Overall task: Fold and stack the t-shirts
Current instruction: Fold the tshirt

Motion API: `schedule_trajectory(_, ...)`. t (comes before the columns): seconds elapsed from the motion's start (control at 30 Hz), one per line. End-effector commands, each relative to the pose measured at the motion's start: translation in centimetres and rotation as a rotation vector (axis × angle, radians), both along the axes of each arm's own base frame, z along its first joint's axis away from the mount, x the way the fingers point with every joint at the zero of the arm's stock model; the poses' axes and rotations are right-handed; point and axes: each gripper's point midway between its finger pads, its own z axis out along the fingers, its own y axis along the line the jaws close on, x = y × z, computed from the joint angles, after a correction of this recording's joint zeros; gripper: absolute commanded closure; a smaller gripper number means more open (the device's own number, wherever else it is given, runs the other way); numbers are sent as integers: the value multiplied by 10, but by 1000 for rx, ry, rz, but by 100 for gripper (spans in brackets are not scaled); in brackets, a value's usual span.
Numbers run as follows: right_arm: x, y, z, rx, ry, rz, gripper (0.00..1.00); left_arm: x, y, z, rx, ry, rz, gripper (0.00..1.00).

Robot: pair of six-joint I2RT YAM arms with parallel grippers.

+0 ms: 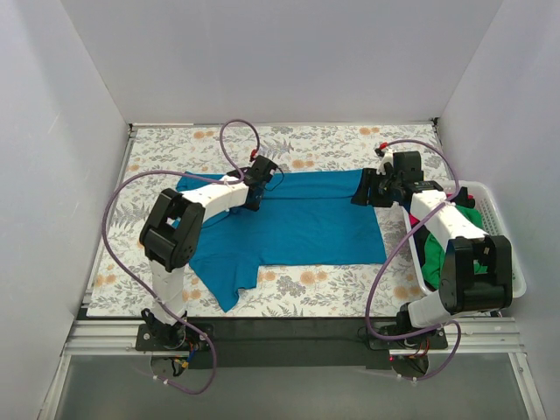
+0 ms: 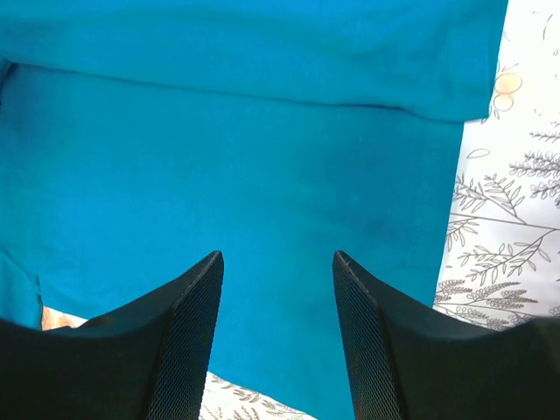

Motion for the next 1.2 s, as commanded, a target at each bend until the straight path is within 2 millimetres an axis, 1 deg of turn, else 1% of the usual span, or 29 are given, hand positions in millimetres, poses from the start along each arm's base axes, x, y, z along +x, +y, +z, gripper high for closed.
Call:
schedule_trajectory(0.0,-3,5,4,21,-10,16,40,13,3,6,39,-29,22,68)
schedule_trajectory(0.1,-1,4,5,16,-14,15,40,11,8,4,62,-24,25,73)
schedule_trajectory(0.23,-1,4,4,12,-15,15,40,2,14,-1,75,-8,29,74)
schedule_trajectory(0.37,-2,4,1,12,-6,16,40,-1,22,0,103,-19,47,74)
schedule_trajectory(0.43,-3,4,0,14,-3,18,40,1,23,5,107,-34,51,74)
schedule_trajectory(0.57,-2,4,1,11,-5,17,40,0,23,8,108,-32,46,74)
schedule_trajectory(0.8,-2,2,0,4,-5,9,40,-9,24,0,99,1,47,75)
schedule_trajectory(0.9,-2,2,-2,1,-2,9,40,-9,24,-3,96,9,51,76)
schedule_trajectory(0.93,-2,2,-1,2,-3,8,40,-10,23,-3,96,12,50,77)
schedule_trajectory(0.97,-2,2,-1,1,-4,9,40,-9,23,-3,95,12,53,83)
schedule_trajectory(1.1,-2,1,-1,-2,-6,6,40,-6,18,3,75,7,51,100)
schedule_trajectory(1.17,-2,1,0,-4,-10,6,40,-4,14,8,57,11,50,100)
